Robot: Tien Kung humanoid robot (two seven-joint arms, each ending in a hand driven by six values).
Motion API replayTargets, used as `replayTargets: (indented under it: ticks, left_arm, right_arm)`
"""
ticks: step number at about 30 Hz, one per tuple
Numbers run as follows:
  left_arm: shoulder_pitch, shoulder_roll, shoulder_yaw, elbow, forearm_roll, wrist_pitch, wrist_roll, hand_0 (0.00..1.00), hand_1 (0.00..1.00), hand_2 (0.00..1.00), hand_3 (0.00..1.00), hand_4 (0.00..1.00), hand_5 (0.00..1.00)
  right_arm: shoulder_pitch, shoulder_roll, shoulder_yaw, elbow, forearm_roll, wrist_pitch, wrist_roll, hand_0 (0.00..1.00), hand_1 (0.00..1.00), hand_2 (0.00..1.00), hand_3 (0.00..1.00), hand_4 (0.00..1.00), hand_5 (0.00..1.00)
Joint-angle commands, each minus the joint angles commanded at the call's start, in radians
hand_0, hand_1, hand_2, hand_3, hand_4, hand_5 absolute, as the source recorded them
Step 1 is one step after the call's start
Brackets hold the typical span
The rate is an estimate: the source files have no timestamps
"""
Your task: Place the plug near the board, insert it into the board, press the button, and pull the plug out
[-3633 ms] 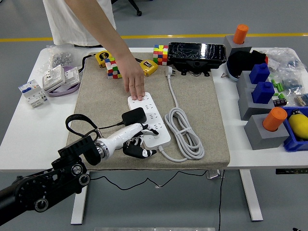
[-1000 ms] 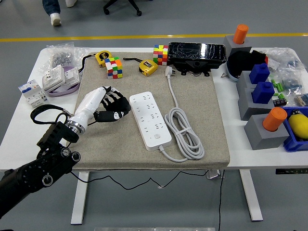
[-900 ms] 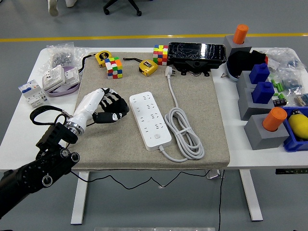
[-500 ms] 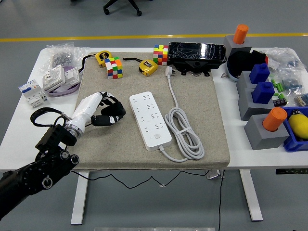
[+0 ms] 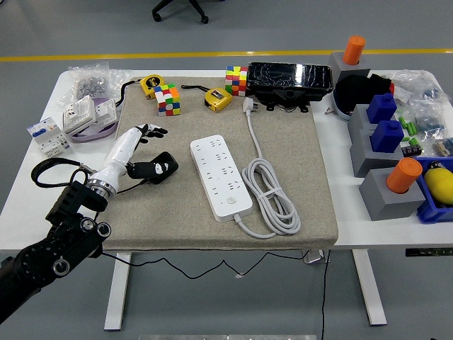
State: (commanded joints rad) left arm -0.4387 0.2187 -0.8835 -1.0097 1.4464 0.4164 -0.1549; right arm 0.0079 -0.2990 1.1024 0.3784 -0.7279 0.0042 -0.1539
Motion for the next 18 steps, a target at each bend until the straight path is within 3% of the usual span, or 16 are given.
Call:
replayTargets:
  ticks: [2,3,8,9,18]
  left_arm:
    - [0.008,0.004,-0.025,-0.018,-0.086,0.001,-0.031,0.68,0.741,0.713,0.683,0.894,0.092]
    - [0.012,0.007,-0.039,-0.028,-0.121,0.002,-0.048,0.639,0.7,0.614,0.642,0.813,0.189]
    - [0.022,0.019,-0.096,-0.066,-0.232,-0.001,-0.09,0.639,0.7,0.614,0.642,0.813,0.189]
    - [0.022,0.021,-0.101,-0.07,-0.246,0.0,-0.098,0.564,0.636,0.548,0.591,0.8,0.207]
    - [0.032,0.028,-0.143,-0.077,-0.276,-0.01,-0.111,0.52,0.586,0.534,0.585,0.785,0.2]
  right_arm:
    - [-0.001,0.0,0.005,0.0,-0.002,0.0,0.0,0.577,0.634,0.618,0.552,0.889,0.42]
    - [-0.002,0.0,0.006,0.0,-0.003,0.0,0.0,0.577,0.634,0.617,0.552,0.889,0.421]
    - [-0.001,0.0,0.018,-0.002,-0.008,-0.001,0.001,0.577,0.634,0.617,0.552,0.889,0.421]
    - [0.0,0.001,0.021,-0.003,-0.009,-0.001,0.001,0.577,0.634,0.617,0.551,0.888,0.421]
    - [0.0,0.003,0.049,-0.003,-0.022,-0.001,0.002,0.576,0.634,0.618,0.552,0.889,0.421]
